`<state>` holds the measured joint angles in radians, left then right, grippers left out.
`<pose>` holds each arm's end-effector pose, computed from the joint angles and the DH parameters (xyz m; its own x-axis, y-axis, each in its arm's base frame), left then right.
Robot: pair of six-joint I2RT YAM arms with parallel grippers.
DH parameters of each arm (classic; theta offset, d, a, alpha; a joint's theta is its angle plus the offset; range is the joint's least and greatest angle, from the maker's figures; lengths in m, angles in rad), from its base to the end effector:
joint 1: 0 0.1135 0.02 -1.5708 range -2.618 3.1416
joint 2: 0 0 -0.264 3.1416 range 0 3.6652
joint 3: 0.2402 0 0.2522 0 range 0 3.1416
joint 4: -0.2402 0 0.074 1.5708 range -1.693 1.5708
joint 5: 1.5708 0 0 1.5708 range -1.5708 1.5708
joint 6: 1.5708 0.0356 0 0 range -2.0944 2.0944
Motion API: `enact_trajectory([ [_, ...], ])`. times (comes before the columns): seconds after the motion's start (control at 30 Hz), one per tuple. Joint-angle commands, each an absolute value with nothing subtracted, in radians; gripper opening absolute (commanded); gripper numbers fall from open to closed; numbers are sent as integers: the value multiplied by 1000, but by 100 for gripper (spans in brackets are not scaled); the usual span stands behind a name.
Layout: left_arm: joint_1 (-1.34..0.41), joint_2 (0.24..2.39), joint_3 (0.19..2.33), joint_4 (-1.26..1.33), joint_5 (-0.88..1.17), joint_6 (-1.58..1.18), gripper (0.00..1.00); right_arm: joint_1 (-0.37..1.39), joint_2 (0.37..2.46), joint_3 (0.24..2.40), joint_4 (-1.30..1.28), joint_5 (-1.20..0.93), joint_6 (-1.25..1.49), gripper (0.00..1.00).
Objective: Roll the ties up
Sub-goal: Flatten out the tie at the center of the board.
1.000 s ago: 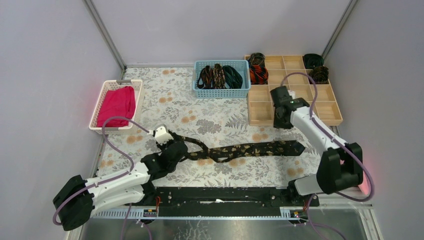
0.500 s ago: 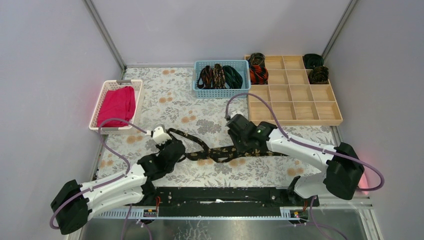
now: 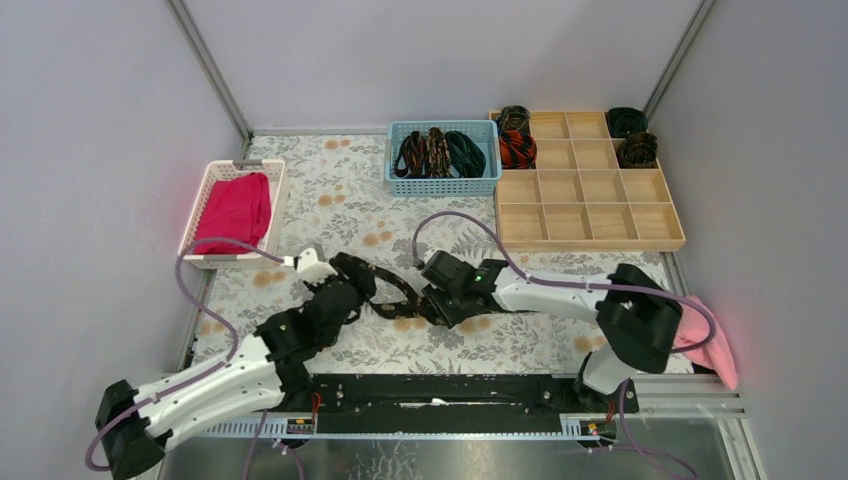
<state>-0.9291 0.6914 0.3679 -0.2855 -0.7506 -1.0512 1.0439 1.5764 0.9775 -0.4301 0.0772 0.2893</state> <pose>0.1092 -0.1056 0.2036 -0.3878 -0.5414 -0.7460 -0.1726 0.8376 -0.5182 0.1603 0.2701 0.1951 -0.6531 -0.5570 -0.5131 -0.6839 0.7248 0.0838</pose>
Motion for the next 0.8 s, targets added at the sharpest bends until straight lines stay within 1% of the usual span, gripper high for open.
enact_trajectory([
  [0.0,-934,585,454,-350,-807,-1000,64,1057,1634,1028,-368,68,242,44],
  [0.13,-933,527,497,-398,-834,-976,64,1058,1657,1048,-371,77,226,45],
  [0.27,-933,491,494,-430,-848,-976,64,1065,1654,1039,-338,31,223,46],
  [0.5,-934,467,488,-446,-866,-961,64,1091,1659,1041,-311,34,236,46],
  [0.6,-933,460,485,-449,-869,-959,64,1094,1693,1052,-309,37,232,46],
  [0.67,-934,456,481,-448,-868,-959,64,1095,1722,1059,-308,64,232,43],
  [0.77,-934,454,477,-451,-865,-954,64,1099,1737,1060,-290,120,229,33],
])
